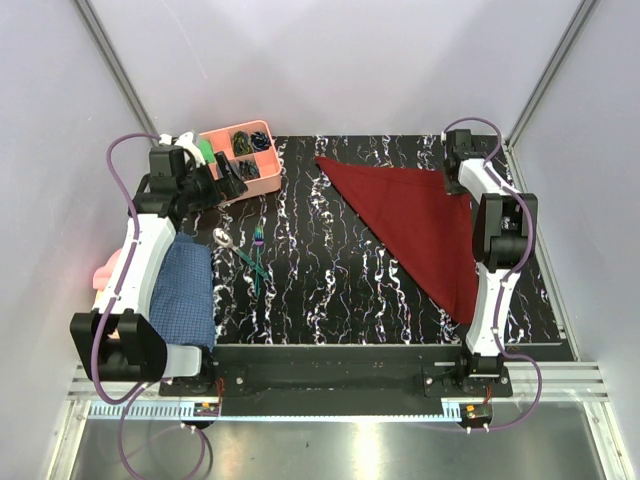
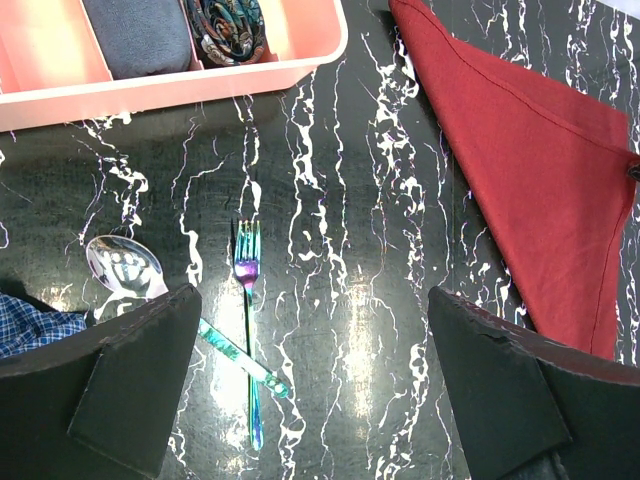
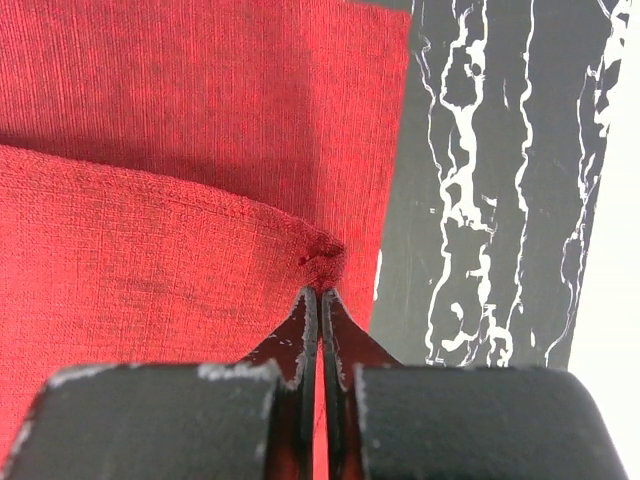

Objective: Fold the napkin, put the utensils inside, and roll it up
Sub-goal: Fold the napkin

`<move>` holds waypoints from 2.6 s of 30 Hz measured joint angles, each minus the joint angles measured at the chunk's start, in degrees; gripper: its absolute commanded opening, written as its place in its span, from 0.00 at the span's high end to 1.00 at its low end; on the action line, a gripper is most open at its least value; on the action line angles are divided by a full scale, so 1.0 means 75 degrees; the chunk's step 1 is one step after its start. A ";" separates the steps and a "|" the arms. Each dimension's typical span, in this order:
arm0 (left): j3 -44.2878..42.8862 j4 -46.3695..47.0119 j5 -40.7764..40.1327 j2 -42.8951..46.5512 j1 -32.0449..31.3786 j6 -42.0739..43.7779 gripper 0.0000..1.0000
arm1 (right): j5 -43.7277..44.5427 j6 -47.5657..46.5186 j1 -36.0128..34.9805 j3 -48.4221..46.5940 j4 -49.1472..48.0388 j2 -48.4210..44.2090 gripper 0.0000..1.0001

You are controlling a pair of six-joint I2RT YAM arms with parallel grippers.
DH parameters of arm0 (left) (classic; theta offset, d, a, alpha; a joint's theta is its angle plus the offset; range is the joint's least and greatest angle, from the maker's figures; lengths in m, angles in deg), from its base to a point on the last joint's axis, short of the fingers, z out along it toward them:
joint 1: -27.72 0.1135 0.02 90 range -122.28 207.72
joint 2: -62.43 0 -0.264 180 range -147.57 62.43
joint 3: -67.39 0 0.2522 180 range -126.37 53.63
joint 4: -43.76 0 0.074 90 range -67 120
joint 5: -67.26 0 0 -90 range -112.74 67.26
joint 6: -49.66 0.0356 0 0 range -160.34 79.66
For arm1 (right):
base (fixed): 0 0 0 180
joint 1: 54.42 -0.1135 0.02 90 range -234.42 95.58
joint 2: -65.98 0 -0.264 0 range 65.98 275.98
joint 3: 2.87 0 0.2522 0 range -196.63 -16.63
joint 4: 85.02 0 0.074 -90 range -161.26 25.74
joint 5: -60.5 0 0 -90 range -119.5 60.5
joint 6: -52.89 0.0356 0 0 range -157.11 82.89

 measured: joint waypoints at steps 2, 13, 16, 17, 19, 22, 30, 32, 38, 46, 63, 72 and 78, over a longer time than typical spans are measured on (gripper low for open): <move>0.0000 -0.0003 0.0000 -0.0003 0.0000 0.0003 0.01 | 0.0006 -0.0061 0.0000 -0.0149 0.0020 0.0099 1.00; 0.0000 0.0006 -0.0006 -0.0058 0.0006 0.0003 0.01 | 0.0128 -0.0315 0.0189 -0.1072 0.0029 0.0638 1.00; 0.0003 0.0000 -0.0006 -0.0111 0.0006 0.0003 0.01 | 0.0175 -0.0391 0.0216 -0.1239 0.0032 0.0796 1.00; 0.0006 0.0003 -0.0003 -0.0114 0.0006 0.0003 0.01 | 0.0178 -0.0411 0.0219 -0.1294 0.0026 0.0863 1.00; 0.0006 0.0000 -0.0003 -0.0119 0.0006 0.0003 0.01 | 0.0192 -0.0455 0.0221 -0.1425 0.0026 0.0988 1.00; 0.0006 0.0006 -0.0003 -0.0131 0.0006 0.0003 0.01 | 0.0198 -0.0507 0.0221 -0.1600 0.0047 0.1142 1.00; 0.0009 0.0000 -0.0006 -0.0221 0.0006 0.0003 0.01 | 0.0201 -0.0592 0.0221 -0.2066 0.0038 0.1405 1.00; 0.0009 0.0003 -0.0003 -0.0233 0.0006 0.0003 0.01 | 0.0201 -0.0618 0.0221 -0.2145 0.0038 0.1457 1.00; 0.0006 0.0006 -0.0006 -0.0254 0.0006 0.0003 0.01 | 0.0242 -0.0708 0.0221 -0.2416 0.0032 0.1716 1.00; 0.0009 0.0003 -0.0006 -0.0300 0.0006 0.0003 0.01 | 0.0271 -0.0804 0.0221 -0.2757 0.0047 0.2011 1.00; 0.0009 0.0000 -0.0006 -0.0358 0.0006 0.0003 0.01 | 0.0455 -0.0813 0.0221 -0.3142 0.0047 0.2171 0.24; 0.0009 -0.0003 0.0003 -0.0358 0.0006 0.0003 0.01 | 0.0201 -0.0662 0.0216 -0.2935 0.0090 0.1749 0.13; 0.0009 0.0003 0.0035 -0.0277 0.0006 0.0000 0.01 | -0.0868 0.0291 0.0029 -0.1017 0.0090 -0.0615 0.16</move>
